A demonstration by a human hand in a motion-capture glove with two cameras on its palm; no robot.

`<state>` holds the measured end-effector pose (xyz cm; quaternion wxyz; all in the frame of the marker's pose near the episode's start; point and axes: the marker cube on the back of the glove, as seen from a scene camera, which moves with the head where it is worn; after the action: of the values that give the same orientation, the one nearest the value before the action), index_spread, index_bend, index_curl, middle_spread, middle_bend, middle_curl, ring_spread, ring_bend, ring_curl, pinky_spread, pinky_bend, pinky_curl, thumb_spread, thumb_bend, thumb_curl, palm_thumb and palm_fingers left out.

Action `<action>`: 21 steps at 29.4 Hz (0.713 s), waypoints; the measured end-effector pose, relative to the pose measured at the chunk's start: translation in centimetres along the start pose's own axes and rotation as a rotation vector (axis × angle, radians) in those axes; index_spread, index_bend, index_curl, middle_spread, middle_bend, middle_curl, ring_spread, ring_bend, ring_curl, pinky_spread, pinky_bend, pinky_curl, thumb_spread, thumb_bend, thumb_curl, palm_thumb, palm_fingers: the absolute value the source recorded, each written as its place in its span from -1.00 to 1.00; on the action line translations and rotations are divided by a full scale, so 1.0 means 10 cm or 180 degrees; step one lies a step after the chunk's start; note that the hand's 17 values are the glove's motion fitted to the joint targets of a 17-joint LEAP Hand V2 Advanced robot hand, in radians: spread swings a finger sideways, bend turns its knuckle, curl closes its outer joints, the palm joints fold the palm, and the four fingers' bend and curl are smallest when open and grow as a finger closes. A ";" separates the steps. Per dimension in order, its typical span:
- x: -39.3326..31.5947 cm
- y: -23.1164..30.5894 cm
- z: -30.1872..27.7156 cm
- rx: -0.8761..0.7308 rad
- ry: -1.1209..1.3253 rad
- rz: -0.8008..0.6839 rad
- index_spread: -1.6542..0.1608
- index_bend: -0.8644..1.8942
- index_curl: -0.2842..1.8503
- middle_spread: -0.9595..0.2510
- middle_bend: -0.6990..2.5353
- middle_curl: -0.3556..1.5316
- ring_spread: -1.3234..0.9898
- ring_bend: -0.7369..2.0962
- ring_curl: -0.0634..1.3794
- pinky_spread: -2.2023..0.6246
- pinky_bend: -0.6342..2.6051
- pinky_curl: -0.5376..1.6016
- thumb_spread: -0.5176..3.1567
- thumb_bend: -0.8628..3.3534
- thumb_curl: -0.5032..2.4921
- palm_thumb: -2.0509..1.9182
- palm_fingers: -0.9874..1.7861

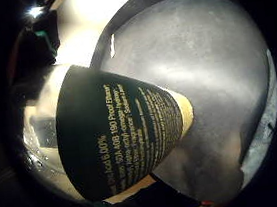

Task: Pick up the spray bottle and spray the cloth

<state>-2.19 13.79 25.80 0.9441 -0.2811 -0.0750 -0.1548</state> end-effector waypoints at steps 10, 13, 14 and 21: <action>0.02 0.02 -0.01 -0.0097 0.0024 0.0199 0.64 -0.19 -0.13 0.58 -0.38 -0.04 0.06 -0.31 -0.18 0.55 -0.52 -0.19 -0.35 -0.60 -0.17 0.64 0.45; 0.04 0.04 0.00 -0.0204 0.0069 0.0272 0.64 -0.28 -0.16 0.60 -0.42 -0.06 0.09 -0.33 -0.19 0.58 -0.48 -0.17 -0.32 -0.61 -0.18 0.61 0.28; 0.05 0.06 0.01 -0.0237 0.0084 0.0298 0.63 -0.31 -0.17 0.60 -0.43 -0.06 0.10 -0.34 -0.17 0.59 -0.47 -0.15 -0.30 -0.61 -0.19 0.60 0.19; 0.07 0.13 0.07 -0.0386 0.0146 0.0263 0.52 -0.37 -0.31 0.71 -0.47 -0.12 0.19 -0.35 -0.20 0.64 -0.36 -0.11 -0.25 -0.61 -0.22 0.53 -0.19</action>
<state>-1.15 15.04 25.93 0.9324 -0.3370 -0.0321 -0.1264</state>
